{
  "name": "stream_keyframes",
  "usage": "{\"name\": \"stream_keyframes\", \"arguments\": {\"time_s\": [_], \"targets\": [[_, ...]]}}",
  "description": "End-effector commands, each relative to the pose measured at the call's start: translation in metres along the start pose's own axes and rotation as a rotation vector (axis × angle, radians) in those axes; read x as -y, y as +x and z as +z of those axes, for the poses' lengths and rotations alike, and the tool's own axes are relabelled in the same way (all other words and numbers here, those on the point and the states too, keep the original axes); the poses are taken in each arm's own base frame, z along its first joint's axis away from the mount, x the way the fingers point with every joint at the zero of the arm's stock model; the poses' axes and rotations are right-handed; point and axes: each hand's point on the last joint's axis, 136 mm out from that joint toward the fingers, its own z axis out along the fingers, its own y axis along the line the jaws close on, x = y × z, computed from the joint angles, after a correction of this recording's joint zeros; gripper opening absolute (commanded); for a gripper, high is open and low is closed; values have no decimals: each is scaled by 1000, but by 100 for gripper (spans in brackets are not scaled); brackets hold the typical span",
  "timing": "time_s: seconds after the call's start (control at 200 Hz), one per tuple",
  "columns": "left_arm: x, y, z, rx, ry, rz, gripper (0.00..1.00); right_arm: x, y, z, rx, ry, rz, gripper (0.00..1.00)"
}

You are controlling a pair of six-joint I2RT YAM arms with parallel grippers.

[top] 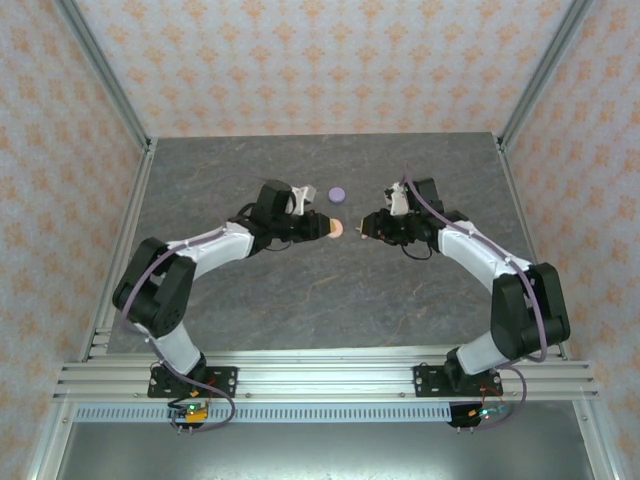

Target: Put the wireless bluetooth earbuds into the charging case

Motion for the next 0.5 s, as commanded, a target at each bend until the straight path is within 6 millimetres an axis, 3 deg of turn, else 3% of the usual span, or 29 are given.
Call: {"name": "stream_keyframes", "arguments": {"time_s": [0.0, 0.175, 0.49], "targets": [[23, 11, -24, -53, 72, 145, 20, -33, 0, -18, 0, -109, -130, 35], [57, 18, -52, -87, 150, 297, 20, -68, 6, -35, -11, -256, -237, 44], [89, 30, -79, -116, 248, 416, 20, -110, 20, -53, -47, -404, -372, 51]]}}
